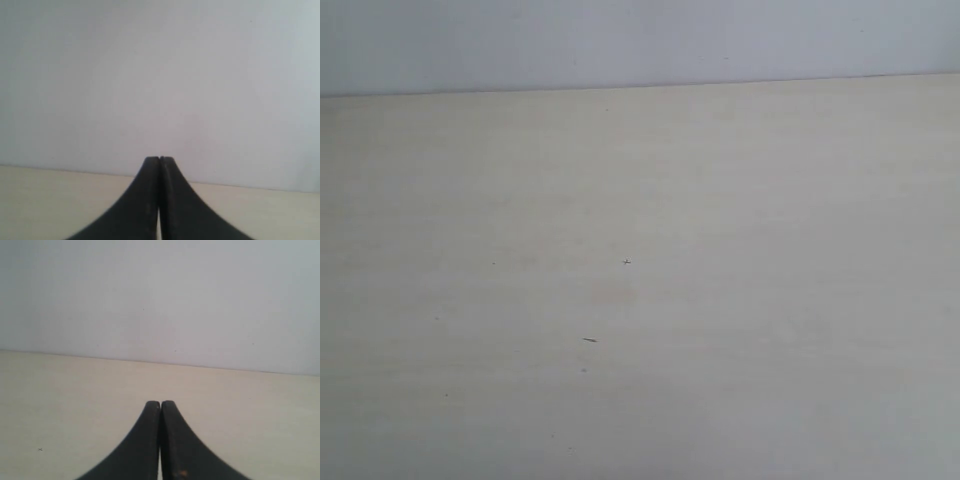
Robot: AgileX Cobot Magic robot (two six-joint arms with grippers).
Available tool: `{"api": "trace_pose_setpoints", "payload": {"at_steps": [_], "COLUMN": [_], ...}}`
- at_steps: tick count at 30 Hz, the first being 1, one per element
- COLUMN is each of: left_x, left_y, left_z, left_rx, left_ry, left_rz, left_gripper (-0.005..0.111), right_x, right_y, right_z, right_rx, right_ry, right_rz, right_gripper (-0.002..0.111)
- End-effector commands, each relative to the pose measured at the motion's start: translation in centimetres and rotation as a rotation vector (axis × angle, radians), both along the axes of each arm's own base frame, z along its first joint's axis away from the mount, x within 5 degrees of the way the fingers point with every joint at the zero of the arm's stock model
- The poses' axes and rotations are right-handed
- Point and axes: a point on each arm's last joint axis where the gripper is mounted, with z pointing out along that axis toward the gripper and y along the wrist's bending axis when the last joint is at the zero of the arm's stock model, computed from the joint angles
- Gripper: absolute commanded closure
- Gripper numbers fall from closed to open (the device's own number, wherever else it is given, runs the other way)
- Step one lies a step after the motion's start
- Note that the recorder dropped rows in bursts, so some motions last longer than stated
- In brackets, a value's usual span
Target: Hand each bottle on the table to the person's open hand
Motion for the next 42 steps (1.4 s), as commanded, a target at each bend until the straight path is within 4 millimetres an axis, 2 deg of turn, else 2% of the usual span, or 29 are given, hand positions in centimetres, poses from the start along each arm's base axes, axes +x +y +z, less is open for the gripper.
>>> {"api": "trace_pose_setpoints", "payload": {"at_steps": [1,6,42], "left_x": [0.05,0.1,0.1], "left_y": [0.09,0.22,0.22], "left_z": [-0.6,-0.98,-0.98], "left_rx": [0.028,0.029,0.048], "left_ry": [0.052,0.094,0.092], "left_rz": [0.022,0.044,0.046], "left_gripper": [0.107,0.107,0.107], "right_x": [-0.01,-0.01,-0.01], "right_y": [0.02,0.02,0.05], "right_z": [-0.19,-0.19,-0.07], "right_rx": [0.004,0.004,0.007], "right_ry": [0.002,0.002,-0.01], "right_rz": [0.003,0.003,0.006], "right_gripper": [0.108,0.108,0.108]}}
